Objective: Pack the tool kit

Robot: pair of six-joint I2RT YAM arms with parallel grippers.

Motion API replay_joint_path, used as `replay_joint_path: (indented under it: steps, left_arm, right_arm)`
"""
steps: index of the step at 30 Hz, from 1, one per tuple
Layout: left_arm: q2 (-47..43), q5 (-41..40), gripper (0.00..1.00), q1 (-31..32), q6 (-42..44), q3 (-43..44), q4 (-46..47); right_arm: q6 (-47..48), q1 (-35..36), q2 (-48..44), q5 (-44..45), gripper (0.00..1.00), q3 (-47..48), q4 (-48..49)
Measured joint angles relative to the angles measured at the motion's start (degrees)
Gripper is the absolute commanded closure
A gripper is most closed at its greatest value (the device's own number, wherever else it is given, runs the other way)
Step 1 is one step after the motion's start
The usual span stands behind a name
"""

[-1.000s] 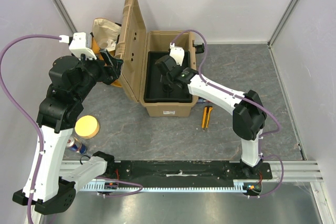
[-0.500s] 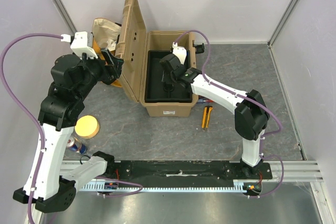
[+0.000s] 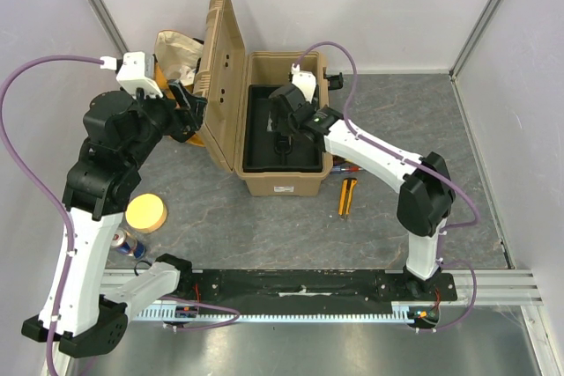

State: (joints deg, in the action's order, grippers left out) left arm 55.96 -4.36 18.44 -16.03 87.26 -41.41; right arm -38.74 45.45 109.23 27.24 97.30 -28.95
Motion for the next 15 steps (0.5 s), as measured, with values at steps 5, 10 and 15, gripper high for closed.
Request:
replay_joint_path:
  steps: [5, 10, 15]
  left_arm:
    - [-0.1, 0.0, 0.17, 0.0, 0.0, 0.9, 0.0]
    - [-0.5, 0.6, 0.08, 0.0, 0.0, 1.3, 0.2]
    - [-1.3, 3.1, 0.04, 0.0, 0.0, 1.3, 2.0]
  right_arm:
    - [1.6, -0.2, -3.5, 1.5, 0.21, 1.3, -0.9]
    - [3.0, -1.9, -11.2, 3.9, 0.21, 0.5, -2.6]
    - [3.2, -8.2, -25.5, 7.7, 0.20, -9.4, -5.4]
